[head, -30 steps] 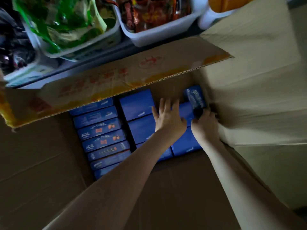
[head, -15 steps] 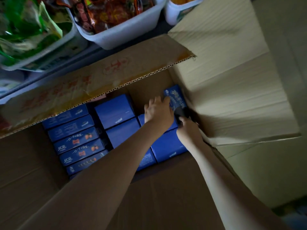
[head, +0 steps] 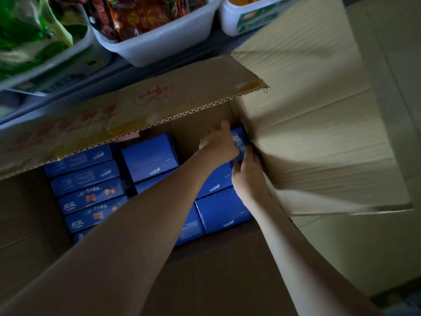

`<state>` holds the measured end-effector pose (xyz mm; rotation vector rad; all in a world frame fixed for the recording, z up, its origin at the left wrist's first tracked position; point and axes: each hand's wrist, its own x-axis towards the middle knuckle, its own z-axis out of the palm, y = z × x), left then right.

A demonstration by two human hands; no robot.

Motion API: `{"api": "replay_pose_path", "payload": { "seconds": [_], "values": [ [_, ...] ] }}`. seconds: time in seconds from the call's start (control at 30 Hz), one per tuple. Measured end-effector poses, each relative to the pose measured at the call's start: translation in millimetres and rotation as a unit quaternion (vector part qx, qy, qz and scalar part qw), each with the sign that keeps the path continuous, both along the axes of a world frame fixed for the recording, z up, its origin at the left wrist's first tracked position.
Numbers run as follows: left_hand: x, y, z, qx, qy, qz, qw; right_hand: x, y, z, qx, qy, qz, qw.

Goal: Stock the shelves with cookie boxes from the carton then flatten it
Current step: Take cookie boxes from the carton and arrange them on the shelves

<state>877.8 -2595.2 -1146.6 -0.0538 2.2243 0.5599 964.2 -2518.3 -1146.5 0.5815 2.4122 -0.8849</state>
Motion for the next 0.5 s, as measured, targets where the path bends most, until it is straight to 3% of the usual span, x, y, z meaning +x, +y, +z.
{"api": "replay_pose_path", "payload": {
  "seconds": [0.2, 0.5],
  "values": [
    [19.1, 2.4, 11.8, 0.08, -0.027, 0.009, 0.996, 11.9, -5.3, 11.0, 0.17, -0.044, 0.064, 0.982],
    [57.6, 5.7, 5.3, 0.132, -0.042, -0.035, 0.99, 19.7, -2.1, 19.3, 0.282, -0.051, 0.16, 0.944]
  ]
}}
